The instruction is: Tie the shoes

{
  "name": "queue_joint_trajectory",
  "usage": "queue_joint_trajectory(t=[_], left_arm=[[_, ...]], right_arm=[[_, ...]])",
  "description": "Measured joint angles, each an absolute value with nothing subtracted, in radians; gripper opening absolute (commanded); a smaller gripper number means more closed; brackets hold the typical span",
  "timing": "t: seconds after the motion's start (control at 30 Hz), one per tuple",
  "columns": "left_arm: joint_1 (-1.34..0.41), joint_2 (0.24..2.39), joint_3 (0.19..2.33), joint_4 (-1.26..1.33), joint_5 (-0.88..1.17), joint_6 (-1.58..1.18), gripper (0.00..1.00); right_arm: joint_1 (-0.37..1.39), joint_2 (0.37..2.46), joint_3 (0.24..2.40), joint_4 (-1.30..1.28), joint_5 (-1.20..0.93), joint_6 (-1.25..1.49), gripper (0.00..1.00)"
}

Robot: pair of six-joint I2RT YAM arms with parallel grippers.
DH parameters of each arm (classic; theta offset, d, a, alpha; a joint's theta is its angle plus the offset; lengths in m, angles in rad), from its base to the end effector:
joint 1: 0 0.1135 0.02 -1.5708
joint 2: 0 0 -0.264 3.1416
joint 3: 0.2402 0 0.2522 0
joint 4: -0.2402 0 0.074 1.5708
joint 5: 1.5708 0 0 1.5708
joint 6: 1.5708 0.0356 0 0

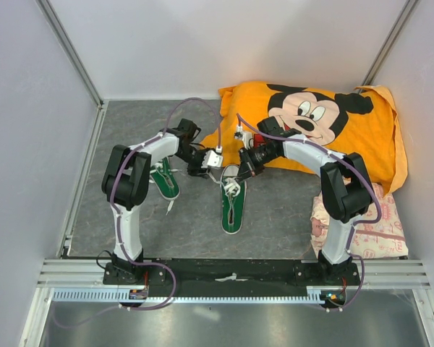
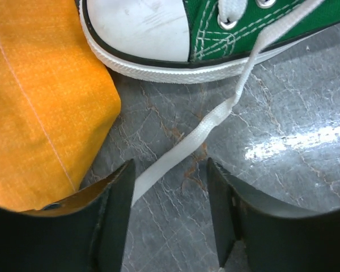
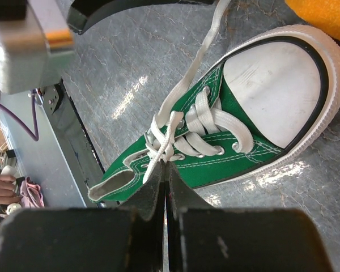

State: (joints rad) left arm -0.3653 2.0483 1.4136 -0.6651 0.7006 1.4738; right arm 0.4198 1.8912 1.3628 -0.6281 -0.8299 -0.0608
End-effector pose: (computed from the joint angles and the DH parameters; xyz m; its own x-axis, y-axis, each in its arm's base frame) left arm 0.3666 -0.1648 0.1535 0.3451 0.6826 -0.6442 0.9378 -0.2794 0.2063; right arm 0.3403 0.1807 0.2026 -0.8012 -0.4025 -0.4428 -0.5961 0.4717 0.6497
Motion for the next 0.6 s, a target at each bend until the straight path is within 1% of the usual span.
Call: queue_joint_trajectory(t=[0.07, 0.1, 0.17, 0.2, 0.27, 0.3, 0.33, 0.47, 0.6], left_arm=[[-0.375, 2.080, 1.465, -0.714, 0.689, 1.481, 0.44], [-0.379, 2.088, 1.482, -0.732, 0.683, 1.483, 0.37], [-0.387, 2.101, 1.506, -0.767, 0.675, 1.493, 0.32], [-0.390, 2.102, 1.508, -0.778, 0.669, 1.499, 0.25], [-0.395, 2.102, 1.508, -0.800, 0.657, 1.516, 0.17], [-0.396, 2.101, 1.509, -0.814, 0.654, 1.530, 0.08], [-0.398, 2.101, 1.508, -0.822, 0.651, 1.538, 0.03], [-0.400, 2.073, 1.478, -0.849, 0.626, 1.568, 0.02], [-0.386, 1.974, 1.366, -0.891, 0.618, 1.569, 0.02]], right_arm=[[0.420, 1.891, 1.362, -0.630, -0.830, -0.061, 0.00], [0.420, 1.891, 1.362, -0.630, -0.830, -0.061, 0.00], [0.420, 1.890, 1.362, -0.630, -0.829, -0.061, 0.00], [0.420, 1.888, 1.362, -0.630, -0.828, -0.061, 0.00], [0.420, 1.884, 1.362, -0.630, -0.827, -0.062, 0.00], [0.420, 1.880, 1.362, -0.631, -0.822, -0.064, 0.00], [0.420, 1.876, 1.362, -0.631, -0.818, -0.066, 0.00], [0.419, 1.852, 1.357, -0.630, -0.800, -0.078, 0.00], [0.414, 1.827, 1.335, -0.630, -0.773, -0.094, 0.00]])
